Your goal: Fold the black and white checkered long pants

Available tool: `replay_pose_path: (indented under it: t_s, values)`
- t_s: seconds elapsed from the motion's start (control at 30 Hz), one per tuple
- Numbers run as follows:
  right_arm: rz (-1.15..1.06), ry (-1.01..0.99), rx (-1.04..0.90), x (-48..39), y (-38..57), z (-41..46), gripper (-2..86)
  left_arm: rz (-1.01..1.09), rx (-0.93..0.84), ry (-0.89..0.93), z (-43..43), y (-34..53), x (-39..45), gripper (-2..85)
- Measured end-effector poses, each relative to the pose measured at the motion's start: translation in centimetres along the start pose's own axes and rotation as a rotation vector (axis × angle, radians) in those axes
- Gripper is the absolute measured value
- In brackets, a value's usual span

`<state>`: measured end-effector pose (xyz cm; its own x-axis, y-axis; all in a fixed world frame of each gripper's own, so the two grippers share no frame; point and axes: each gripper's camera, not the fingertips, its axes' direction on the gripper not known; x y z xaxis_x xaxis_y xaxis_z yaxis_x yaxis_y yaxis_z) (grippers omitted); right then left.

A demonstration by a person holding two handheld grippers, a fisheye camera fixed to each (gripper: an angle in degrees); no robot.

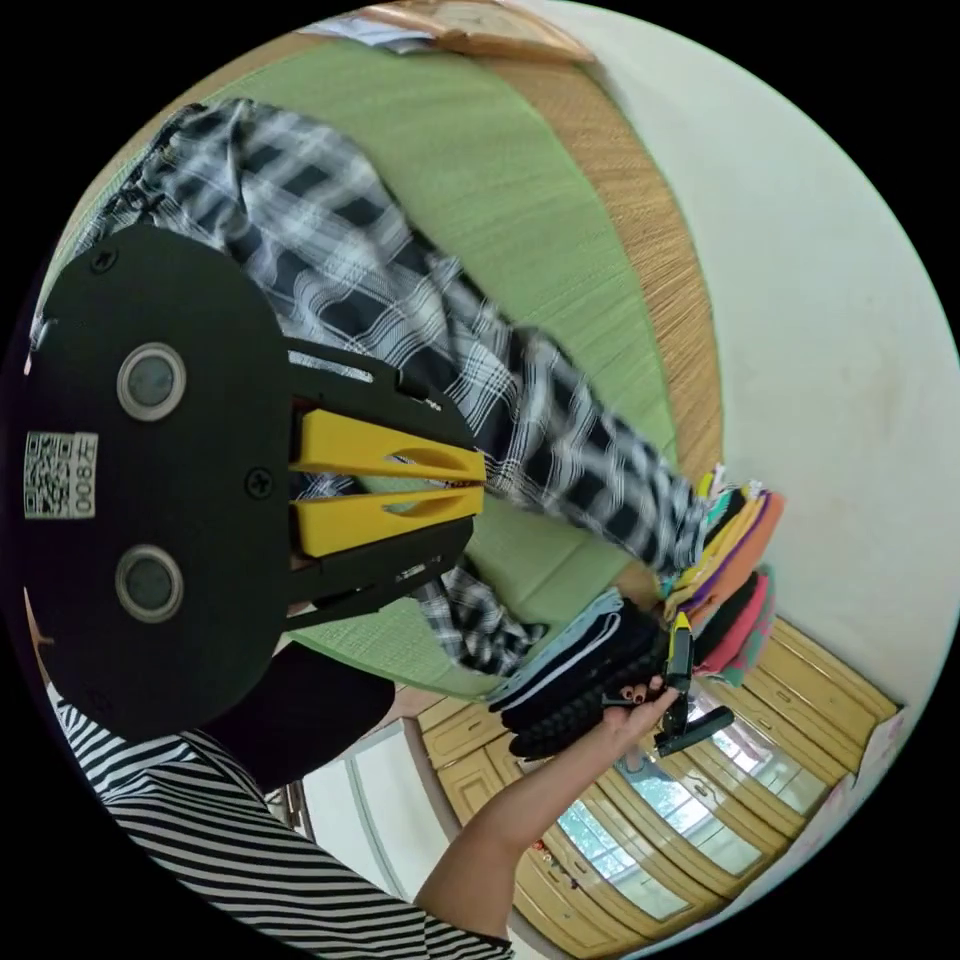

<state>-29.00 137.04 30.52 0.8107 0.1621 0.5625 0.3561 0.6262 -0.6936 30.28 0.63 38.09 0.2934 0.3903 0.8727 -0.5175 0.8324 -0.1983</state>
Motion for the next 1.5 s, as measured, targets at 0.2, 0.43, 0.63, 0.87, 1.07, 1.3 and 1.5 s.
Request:
replay_pose_path:
  t_s: [0.2, 0.43, 0.63, 0.87, 1.07, 1.3, 1.5]
  values:
    - [0.023, -0.052, -0.115, -1.0, 1.6, 6.4, 0.0, -0.012, -0.227, 0.032, 6.7, 2.2, -1.2, 1.4]
    - [-0.095, -0.002, -0.194, -7.3, -5.8, 15.0, -0.1, -0.137, -0.012, -0.042, 1.9, 5.4, -4.6, 1.3]
    - [-0.155, 0.192, -0.266, -9.8, -10.5, 21.0, -0.4, -0.401, 0.025, -0.270, -0.1, 9.3, -11.5, 0.4]
    - [-0.054, 0.198, -0.228, -7.0, -9.2, 18.8, -0.5, -0.527, -0.009, -0.371, 1.4, 11.2, -18.1, 0.1]
    - [0.048, 0.168, -0.214, -3.8, -5.5, 15.8, -0.4, -0.490, -0.043, -0.431, 2.0, 10.4, -21.6, 0.1]
    - [0.036, 0.128, -0.203, -5.4, -5.3, 13.5, 0.0, -0.471, -0.016, -0.315, 2.2, 11.0, -24.4, 0.1]
    - [-0.064, -0.034, -0.171, -10.4, -6.4, 13.2, 0.0, -0.442, -0.022, -0.151, 3.1, 14.3, -25.5, 0.1]
